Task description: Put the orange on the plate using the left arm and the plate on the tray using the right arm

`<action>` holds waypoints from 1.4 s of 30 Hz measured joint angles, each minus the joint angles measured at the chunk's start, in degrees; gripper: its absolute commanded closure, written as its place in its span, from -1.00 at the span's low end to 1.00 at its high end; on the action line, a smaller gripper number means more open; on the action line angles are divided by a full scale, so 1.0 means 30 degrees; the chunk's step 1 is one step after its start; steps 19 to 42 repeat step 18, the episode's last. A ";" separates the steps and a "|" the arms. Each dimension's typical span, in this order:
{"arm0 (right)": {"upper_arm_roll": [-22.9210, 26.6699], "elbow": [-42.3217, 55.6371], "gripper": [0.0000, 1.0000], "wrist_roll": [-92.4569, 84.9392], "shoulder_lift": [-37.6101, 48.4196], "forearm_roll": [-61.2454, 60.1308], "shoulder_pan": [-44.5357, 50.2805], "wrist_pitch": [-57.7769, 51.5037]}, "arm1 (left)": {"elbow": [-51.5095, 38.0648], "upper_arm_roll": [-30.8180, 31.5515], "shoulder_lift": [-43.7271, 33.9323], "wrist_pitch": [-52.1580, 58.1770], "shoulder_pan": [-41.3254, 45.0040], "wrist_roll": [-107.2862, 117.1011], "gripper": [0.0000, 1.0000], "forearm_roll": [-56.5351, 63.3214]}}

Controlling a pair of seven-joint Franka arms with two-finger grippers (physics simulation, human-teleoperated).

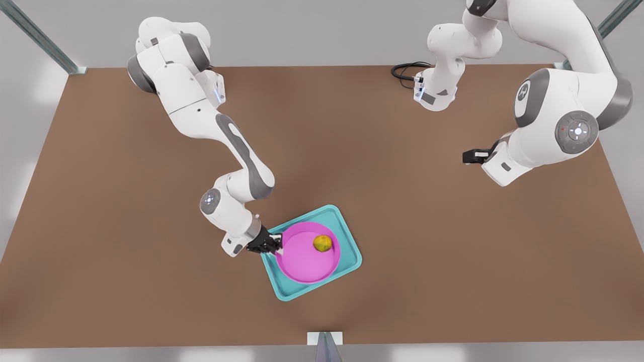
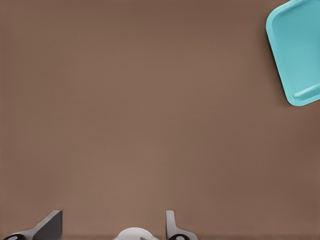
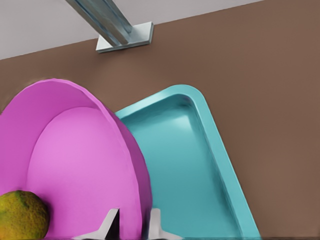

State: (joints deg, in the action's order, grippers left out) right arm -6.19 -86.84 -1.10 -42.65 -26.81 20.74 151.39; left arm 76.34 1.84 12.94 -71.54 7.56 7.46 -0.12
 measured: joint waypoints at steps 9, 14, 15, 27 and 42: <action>0.2780 0.0478 -1.00 -0.0361 0.1714 0.2187 -0.3423 -0.5458 | -0.0005 0.0000 0.0021 0.0014 -0.0002 0.0018 -1.00 0.0000; 0.3424 0.0404 -1.00 -0.1485 1.0488 0.8889 -0.6244 -1.4432 | 0.0003 0.0000 0.0008 0.0016 -0.0001 0.0029 -1.00 0.0000; 0.3435 0.0295 -1.00 -0.1683 1.1501 0.9567 -0.6249 -1.5650 | -0.0003 0.0000 0.0038 0.0016 -0.0001 0.0030 -1.00 0.0005; 0.3437 0.0215 -1.00 -0.2216 1.2526 1.0710 -0.6241 -1.8347 | 0.0007 0.0000 0.0095 0.0017 -0.0002 0.0036 -1.00 0.0019; 0.3437 0.0215 -1.00 -0.2216 1.2526 1.0710 -0.6241 -1.8347 | 0.0007 0.0000 0.0095 0.0017 -0.0002 0.0036 -1.00 0.0019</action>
